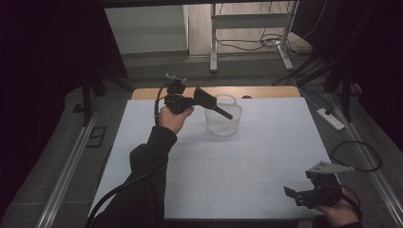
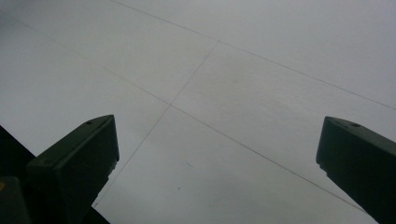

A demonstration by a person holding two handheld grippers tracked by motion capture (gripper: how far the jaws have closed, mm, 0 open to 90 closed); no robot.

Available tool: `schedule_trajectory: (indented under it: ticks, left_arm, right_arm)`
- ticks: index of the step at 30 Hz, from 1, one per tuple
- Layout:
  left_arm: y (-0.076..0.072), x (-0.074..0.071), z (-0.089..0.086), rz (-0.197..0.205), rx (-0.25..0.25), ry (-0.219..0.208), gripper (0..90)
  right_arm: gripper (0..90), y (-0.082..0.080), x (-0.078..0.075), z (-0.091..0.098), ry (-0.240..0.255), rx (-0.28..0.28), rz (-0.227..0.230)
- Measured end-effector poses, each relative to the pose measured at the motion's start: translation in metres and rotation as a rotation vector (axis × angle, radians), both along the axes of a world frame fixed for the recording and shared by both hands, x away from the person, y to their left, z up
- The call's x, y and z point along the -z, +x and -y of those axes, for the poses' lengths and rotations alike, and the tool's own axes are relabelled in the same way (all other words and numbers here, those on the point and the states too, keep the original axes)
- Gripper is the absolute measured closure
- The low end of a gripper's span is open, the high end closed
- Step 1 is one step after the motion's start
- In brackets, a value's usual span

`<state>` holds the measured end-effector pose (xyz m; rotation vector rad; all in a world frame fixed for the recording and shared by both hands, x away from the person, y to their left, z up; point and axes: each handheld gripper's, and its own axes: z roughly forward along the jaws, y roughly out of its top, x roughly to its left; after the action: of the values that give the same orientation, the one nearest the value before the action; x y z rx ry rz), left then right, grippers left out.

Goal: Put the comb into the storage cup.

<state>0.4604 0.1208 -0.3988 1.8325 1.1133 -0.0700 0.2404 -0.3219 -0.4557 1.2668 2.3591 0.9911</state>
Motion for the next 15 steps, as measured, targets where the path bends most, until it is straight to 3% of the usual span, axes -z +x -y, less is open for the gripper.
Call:
schedule_trajectory:
  ticks: [15]
  left_arm:
    - [0.005, 0.017, 0.009, -0.023, 0.001, 0.01, 82.9]
  right_arm:
    - [0.0, 0.0, 0.0, 0.0, -0.003, -0.002, -0.005]
